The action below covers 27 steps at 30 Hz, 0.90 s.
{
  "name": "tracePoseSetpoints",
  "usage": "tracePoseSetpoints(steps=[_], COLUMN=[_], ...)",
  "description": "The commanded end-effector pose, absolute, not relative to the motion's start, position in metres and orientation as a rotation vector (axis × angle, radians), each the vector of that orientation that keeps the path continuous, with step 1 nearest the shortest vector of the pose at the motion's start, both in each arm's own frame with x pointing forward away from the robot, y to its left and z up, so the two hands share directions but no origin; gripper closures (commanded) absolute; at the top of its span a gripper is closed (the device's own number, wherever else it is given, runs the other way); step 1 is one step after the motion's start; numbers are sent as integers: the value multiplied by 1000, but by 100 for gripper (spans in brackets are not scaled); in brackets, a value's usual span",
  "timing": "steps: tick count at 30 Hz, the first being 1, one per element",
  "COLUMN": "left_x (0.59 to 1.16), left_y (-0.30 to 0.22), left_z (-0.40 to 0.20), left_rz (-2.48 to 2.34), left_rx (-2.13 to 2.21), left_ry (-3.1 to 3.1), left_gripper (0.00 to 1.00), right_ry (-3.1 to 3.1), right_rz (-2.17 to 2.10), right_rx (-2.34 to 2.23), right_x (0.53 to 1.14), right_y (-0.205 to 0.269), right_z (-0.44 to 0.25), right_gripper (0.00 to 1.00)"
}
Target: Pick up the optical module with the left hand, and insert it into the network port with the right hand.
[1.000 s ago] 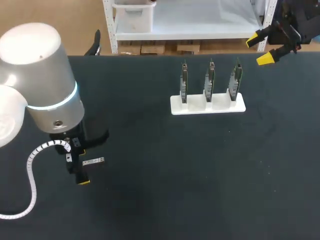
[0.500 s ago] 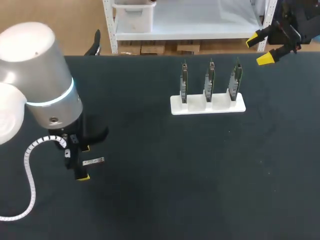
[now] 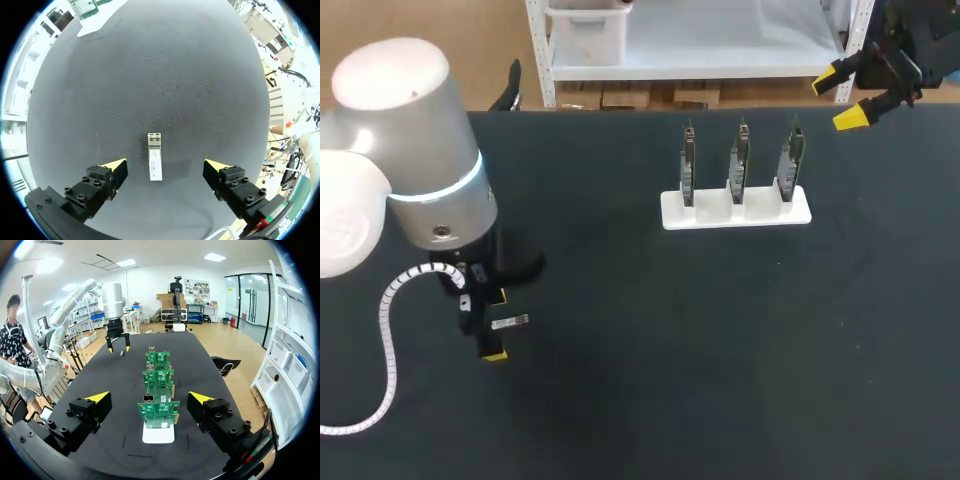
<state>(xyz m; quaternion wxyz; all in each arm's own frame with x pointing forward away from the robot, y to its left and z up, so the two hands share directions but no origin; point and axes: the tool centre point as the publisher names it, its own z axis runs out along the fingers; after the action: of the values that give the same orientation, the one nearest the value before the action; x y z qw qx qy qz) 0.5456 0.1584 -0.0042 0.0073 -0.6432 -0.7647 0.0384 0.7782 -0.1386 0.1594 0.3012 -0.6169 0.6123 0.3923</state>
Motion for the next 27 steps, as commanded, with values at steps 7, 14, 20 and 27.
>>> tracePoseSetpoints(steps=[7, 14, 20, 27], left_x=[543, 543, 542, 543], left_y=[150, 155, 160, 162], left_z=[-10, -10, -10, -11], left_rz=[97, 87, 41, 39], left_rx=[-2024, -2011, -2002, -1979], left_ry=[-2329, -2339, -2301, -2333], left_gripper=[0, 0, 0, 0], right_ry=[1625, 1625, 1625, 1625], right_rz=[1032, 1032, 1032, 1032], right_rx=[-1634, -1634, -1634, -1634], right_x=[775, 775, 775, 775], right_y=[-138, -138, -138, -138], right_z=[159, 159, 159, 159], right_gripper=[0, 0, 0, 0])
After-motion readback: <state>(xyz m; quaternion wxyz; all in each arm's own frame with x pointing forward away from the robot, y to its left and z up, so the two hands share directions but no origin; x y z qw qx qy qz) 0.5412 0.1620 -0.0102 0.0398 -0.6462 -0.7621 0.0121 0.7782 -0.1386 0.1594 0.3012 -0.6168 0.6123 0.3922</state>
